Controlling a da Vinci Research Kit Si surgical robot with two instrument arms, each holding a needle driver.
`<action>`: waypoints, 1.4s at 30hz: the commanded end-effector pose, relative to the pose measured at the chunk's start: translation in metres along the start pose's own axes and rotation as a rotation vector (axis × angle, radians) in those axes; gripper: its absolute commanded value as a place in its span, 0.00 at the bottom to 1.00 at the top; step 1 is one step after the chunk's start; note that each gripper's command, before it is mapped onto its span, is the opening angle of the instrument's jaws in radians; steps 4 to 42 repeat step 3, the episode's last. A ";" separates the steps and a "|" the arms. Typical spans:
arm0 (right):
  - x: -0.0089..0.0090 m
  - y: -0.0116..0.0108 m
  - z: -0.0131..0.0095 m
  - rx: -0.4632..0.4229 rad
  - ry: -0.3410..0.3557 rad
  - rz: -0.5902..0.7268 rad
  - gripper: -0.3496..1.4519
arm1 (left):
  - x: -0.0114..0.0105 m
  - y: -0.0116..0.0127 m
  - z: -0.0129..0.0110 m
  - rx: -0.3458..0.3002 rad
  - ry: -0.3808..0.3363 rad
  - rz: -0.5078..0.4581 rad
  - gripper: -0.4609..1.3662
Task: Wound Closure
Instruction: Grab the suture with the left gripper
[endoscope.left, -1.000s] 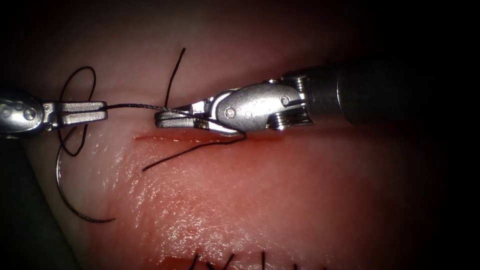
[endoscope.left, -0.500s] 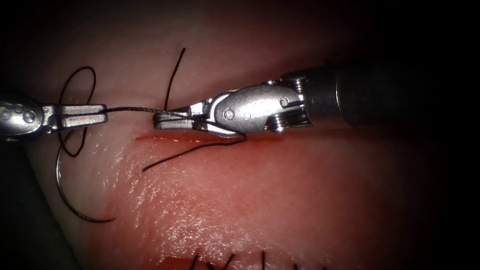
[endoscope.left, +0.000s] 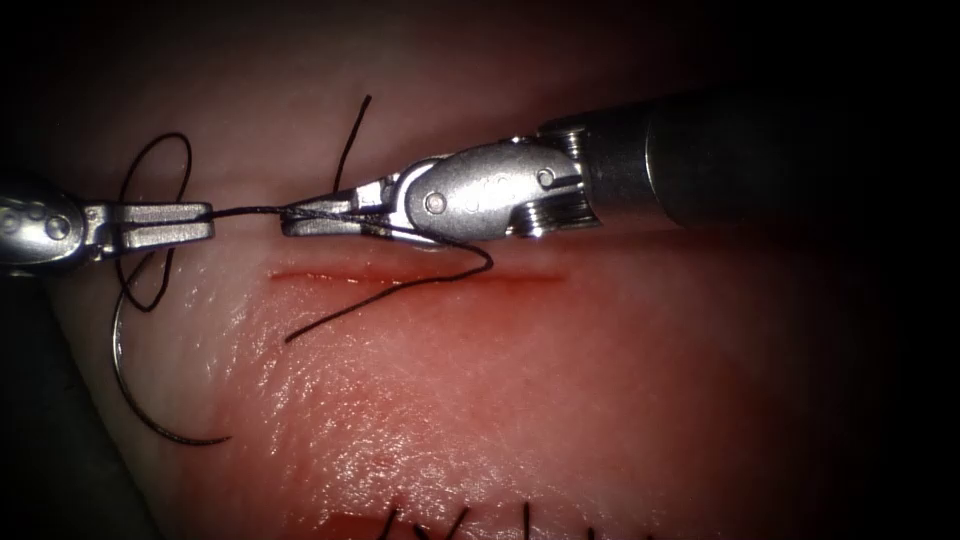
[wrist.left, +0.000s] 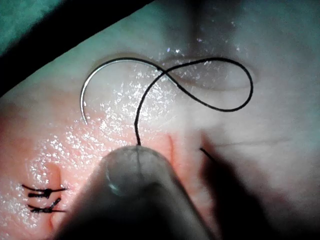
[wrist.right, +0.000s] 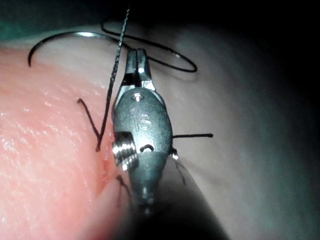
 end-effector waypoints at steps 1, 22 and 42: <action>-0.0001 -0.0002 -0.0001 0.001 -0.001 -0.003 0.00 | -0.0001 -0.0001 -0.0001 -0.003 0.002 0.001 0.11; -0.0002 -0.0002 -0.0002 0.002 -0.001 -0.003 0.00 | -0.0003 0.0000 -0.0002 -0.002 0.003 0.000 0.11; -0.0002 -0.0002 -0.0002 0.002 -0.001 -0.003 0.00 | -0.0003 0.0000 -0.0002 -0.002 0.003 0.000 0.11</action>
